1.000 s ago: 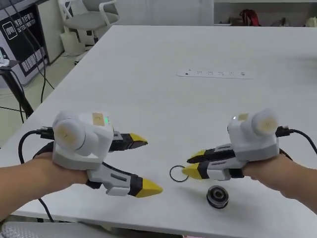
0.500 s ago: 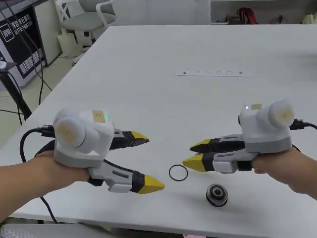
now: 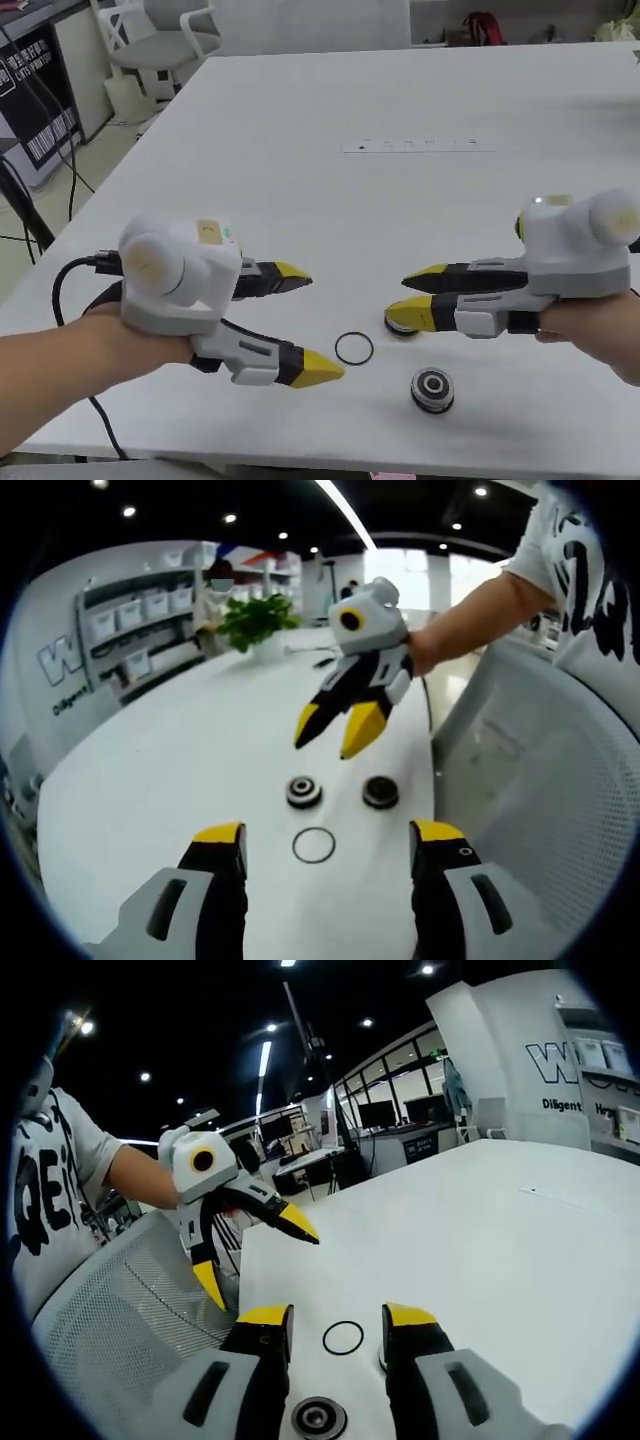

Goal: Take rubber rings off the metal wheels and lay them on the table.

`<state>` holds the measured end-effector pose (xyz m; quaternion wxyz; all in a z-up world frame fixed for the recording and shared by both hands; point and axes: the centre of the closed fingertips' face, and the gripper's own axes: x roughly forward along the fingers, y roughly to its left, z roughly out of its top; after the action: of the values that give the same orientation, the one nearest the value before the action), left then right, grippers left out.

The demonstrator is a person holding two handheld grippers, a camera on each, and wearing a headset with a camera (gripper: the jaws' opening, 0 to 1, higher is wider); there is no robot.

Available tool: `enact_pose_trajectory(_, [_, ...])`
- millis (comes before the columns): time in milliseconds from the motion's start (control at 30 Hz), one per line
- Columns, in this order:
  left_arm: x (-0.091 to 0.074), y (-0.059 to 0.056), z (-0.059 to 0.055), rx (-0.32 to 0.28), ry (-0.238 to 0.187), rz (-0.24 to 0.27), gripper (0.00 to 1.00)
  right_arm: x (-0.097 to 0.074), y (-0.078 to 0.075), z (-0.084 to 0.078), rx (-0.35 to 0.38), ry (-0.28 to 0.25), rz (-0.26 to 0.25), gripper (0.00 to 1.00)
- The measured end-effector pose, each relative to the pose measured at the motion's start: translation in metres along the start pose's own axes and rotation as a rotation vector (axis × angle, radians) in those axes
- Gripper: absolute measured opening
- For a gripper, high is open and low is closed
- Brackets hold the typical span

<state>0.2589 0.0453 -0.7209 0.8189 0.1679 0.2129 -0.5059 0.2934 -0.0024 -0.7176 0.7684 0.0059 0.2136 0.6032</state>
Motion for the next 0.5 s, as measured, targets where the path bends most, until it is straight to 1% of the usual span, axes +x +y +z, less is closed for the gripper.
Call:
enact_pose_trajectory(167, [0.003, -0.004, 0.005, 0.006, -0.002, -0.009, 0.66, -0.009, -0.001, -0.001, 0.005, -0.015, -0.01, 0.34])
enact_pose_trajectory(333, [0.008, -0.008, 0.008, 0.007, -0.002, -0.019, 0.66, -0.016, -0.002, -0.004, 0.008, -0.019, -0.016, 0.35])
enact_pose_trajectory(500, [0.015, -0.008, 0.009, 0.007, -0.005, -0.037, 0.66, -0.022, -0.002, -0.008, 0.011, -0.017, -0.023, 0.35])
